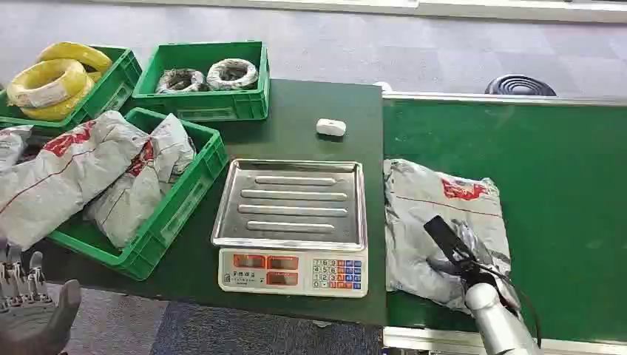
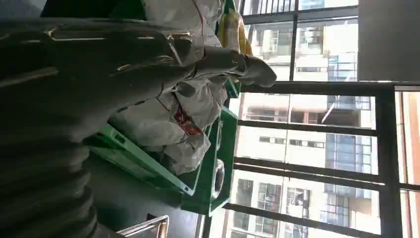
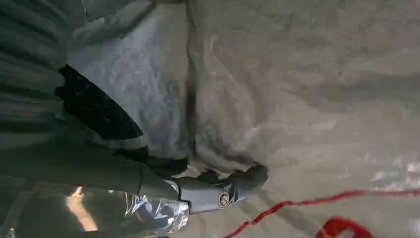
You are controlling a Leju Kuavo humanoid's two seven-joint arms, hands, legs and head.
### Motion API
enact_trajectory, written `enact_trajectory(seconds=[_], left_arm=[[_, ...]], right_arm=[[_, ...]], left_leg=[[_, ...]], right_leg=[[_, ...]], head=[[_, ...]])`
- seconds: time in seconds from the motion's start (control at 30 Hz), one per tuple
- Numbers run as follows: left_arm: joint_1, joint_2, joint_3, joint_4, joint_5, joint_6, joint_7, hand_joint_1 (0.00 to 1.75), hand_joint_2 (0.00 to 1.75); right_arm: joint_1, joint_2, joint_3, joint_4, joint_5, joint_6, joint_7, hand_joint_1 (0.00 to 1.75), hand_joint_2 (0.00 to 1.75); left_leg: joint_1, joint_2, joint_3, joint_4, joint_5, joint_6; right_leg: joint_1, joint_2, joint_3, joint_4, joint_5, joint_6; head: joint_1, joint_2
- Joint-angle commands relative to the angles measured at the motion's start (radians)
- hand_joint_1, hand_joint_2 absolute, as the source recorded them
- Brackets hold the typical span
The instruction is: Moved the parcel from conveyor to table for the left to box.
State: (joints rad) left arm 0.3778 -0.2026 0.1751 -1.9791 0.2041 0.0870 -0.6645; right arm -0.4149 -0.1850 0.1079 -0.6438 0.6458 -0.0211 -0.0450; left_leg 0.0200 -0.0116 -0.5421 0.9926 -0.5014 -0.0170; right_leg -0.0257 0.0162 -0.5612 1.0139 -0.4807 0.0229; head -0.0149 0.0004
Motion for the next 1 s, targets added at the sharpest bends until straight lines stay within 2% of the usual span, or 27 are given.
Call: enact_trajectory(seconds=[0.03, 0.1, 0.13, 0.17, 0.23, 0.27, 0.33, 0.37, 0.4, 0.43, 0.47, 0.5, 0.53, 0.57, 0.6, 0.7, 0.9, 0.93, 0.97, 1.0], left_arm=[[-0.003, 0.041, -0.026, 0.057, 0.002, 0.004, 0.009, 0.0, 1.75], [-0.002, 0.04, -0.025, 0.056, 0.002, 0.006, 0.011, 0.0, 1.75], [0.002, 0.04, -0.026, 0.055, 0.003, 0.007, 0.012, 0.0, 1.75], [0.006, 0.039, -0.029, 0.053, 0.004, 0.008, 0.013, 0.0, 1.75], [0.014, 0.032, -0.036, 0.047, 0.007, 0.014, 0.015, 0.0, 1.75], [0.02, 0.027, -0.042, 0.04, 0.006, 0.021, 0.016, 0.0, 1.75], [0.042, 0.01, -0.05, 0.009, -0.005, 0.048, 0.017, 0.0, 1.75], [0.052, 0.003, -0.049, -0.011, -0.01, 0.058, 0.015, 0.0, 1.75], [0.055, 0.001, -0.048, -0.019, -0.014, 0.061, 0.016, 0.0, 1.75], [0.056, 0.001, -0.047, -0.021, -0.016, 0.062, 0.017, 0.0, 1.75], [0.055, 0.002, -0.046, -0.022, -0.016, 0.063, 0.018, 0.0, 1.75], [0.054, 0.002, -0.045, -0.02, -0.018, 0.063, 0.02, 0.0, 1.75], [0.052, 0.003, -0.045, -0.019, -0.017, 0.06, 0.018, 0.0, 1.75], [0.048, 0.005, -0.044, -0.015, -0.016, 0.057, 0.016, 0.0, 1.75], [0.041, 0.011, -0.044, -0.007, -0.013, 0.055, 0.013, 0.0, 1.75], [0.033, 0.021, -0.045, 0.006, -0.006, 0.057, 0.005, 0.0, 1.75], [0.034, 0.022, -0.048, 0.004, -0.005, 0.06, 0.003, 0.0, 1.75], [0.032, 0.029, -0.052, 0.007, -0.005, 0.062, -0.001, 0.0, 1.75], [0.026, 0.033, -0.053, 0.016, -0.002, 0.063, -0.008, 0.0, 1.75], [0.023, 0.033, -0.051, 0.019, -0.003, 0.068, -0.01, 0.0, 1.75]], right_arm=[[-0.106, 0.01, 0.084, 0.302, 0.032, 0.034, 0.044, 0.0, 1.75], [-0.111, 0.01, 0.079, 0.302, 0.033, 0.038, 0.049, 0.0, 1.75], [-0.125, 0.012, 0.075, 0.302, 0.031, 0.036, 0.051, 1.47, 1.75], [-0.156, 0.013, 0.075, 0.31, 0.038, 0.02, 0.066, 1.75, 1.75], [-0.226, 0.022, 0.039, 0.324, 0.02, -0.034, 0.081, 1.75, 1.75], [-0.268, 0.024, 0.032, 0.331, 0.026, -0.086, 0.094, 1.75, 1.75], [-0.346, 0.04, -0.03, 0.305, -0.008, -0.206, 0.03, 1.75, 1.75], [-0.386, 0.05, -0.072, 0.282, -0.038, -0.275, -0.045, 1.75, 1.75], [-0.41, 0.049, -0.073, 0.289, -0.034, -0.263, -0.037, 1.75, 1.75], [-0.415, 0.048, -0.073, 0.286, -0.031, -0.257, -0.031, 1.75, 1.75], [-0.411, 0.048, -0.074, 0.284, -0.031, -0.258, -0.032, 1.75, 1.75], [-0.402, 0.048, -0.076, 0.279, -0.03, -0.26, -0.034, 1.75, 1.75], [-0.387, 0.062, -0.138, 0.222, -0.09, -0.383, -0.162, 1.75, 1.75], [-0.404, 0.07, -0.167, 0.217, -0.125, -0.406, -0.266, 1.75, 1.75], [-0.404, 0.082, -0.183, 0.15, -0.147, -0.443, -0.323, 1.75, 1.75], [-0.376, 0.116, -0.147, -0.027, -0.152, -0.483, -0.321, 1.75, 1.75], [-0.361, 0.113, -0.126, -0.042, -0.16, -0.491, -0.303, 1.75, 1.75], [-0.352, 0.132, -0.108, -0.089, -0.189, -0.515, -0.465, 1.75, 1.75], [-0.355, 0.161, -0.043, -0.13, -0.147, -0.53, -0.458, 1.75, 1.75], [-0.367, 0.183, 0.008, -0.145, -0.096, -0.516, -0.369, 1.75, 1.75]], left_leg=[[0.0, 0.002, 0.003, -0.002, 0.0, 0.001], [0.0, 0.001, 0.003, -0.003, 0.001, 0.001], [0.0, 0.001, 0.003, -0.002, 0.0, 0.001], [0.0, 0.001, 0.002, -0.002, 0.001, 0.001], [0.0, 0.0, 0.001, -0.005, 0.004, 0.002], [-0.001, 0.005, 0.003, 0.0, 0.0, 0.002], [-0.002, 0.007, 0.001, 0.001, -0.001, 0.002], [-0.002, 0.008, 0.0, 0.0, 0.0, 0.002], [-0.003, 0.01, -0.001, 0.002, 0.001, 0.004], [-0.003, 0.007, 0.0, 0.001, 0.001, 0.003], [-0.004, 0.01, -0.004, 0.002, 0.002, 0.004], [-0.003, 0.007, -0.003, 0.001, 0.003, 0.003], [-0.002, 0.006, -0.003, 0.0, 0.004, 0.003], [-0.002, 0.006, -0.003, 0.0, 0.004, 0.004], [-0.001, 0.004, -0.001, -0.001, 0.004, 0.003], [-0.002, 0.005, -0.005, 0.0, 0.004, 0.004], [-0.001, 0.004, -0.006, -0.001, 0.005, 0.004], [-0.001, 0.002, -0.006, -0.001, 0.005, 0.003], [-0.002, 0.002, -0.006, -0.001, 0.005, 0.004], [-0.002, 0.005, -0.007, -0.001, 0.005, 0.003]], right_leg=[[0.001, 0.001, 0.002, -0.002, 0.0, -0.002], [0.001, -0.001, 0.002, -0.003, 0.001, -0.002], [0.001, -0.001, 0.002, -0.003, 0.0, -0.001], [0.001, -0.001, 0.002, -0.003, 0.001, -0.002], [0.001, -0.003, 0.001, -0.007, 0.004, -0.003], [-0.001, 0.003, 0.001, -0.001, 0.001, -0.001], [-0.002, 0.005, 0.001, 0.0, 0.002, -0.001], [-0.002, 0.006, -0.001, 0.0, 0.003, -0.001], [-0.003, 0.007, -0.002, 0.001, 0.003, 0.0], [-0.003, 0.005, 0.001, 0.001, 0.003, 0.001], [-0.003, 0.007, -0.005, 0.002, 0.005, 0.001], [-0.003, 0.005, -0.004, 0.0, 0.005, 0.001], [-0.002, 0.004, -0.003, -0.001, 0.006, 0.001], [-0.002, 0.003, -0.004, -0.001, 0.006, 0.0], [-0.001, 0.002, -0.002, -0.002, 0.005, 0.0], [-0.002, 0.003, -0.005, 0.0, 0.006, 0.0], [0.0, 0.002, -0.006, -0.002, 0.006, 0.0], [-0.001, 0.0, -0.005, -0.001, 0.005, 0.001], [-0.001, 0.0, -0.005, -0.002, 0.006, 0.0], [-0.001, 0.003, -0.007, -0.001, 0.006, 0.0]], head=[[0.0, 0.0], [0.0, 0.0], [0.0, 0.0], [0.0, 0.0], [0.0, 0.0], [0.001, 0.0], [0.0, 0.0], [0.0, 0.0], [0.0, 0.0], [0.0, 0.0], [0.0, 0.0], [0.0, 0.0], [0.0, 0.0], [0.0, 0.0], [0.001, 0.0], [0.0, 0.0], [0.0, 0.0], [0.0, 0.0], [0.0, 0.0], [0.0, 0.0]])
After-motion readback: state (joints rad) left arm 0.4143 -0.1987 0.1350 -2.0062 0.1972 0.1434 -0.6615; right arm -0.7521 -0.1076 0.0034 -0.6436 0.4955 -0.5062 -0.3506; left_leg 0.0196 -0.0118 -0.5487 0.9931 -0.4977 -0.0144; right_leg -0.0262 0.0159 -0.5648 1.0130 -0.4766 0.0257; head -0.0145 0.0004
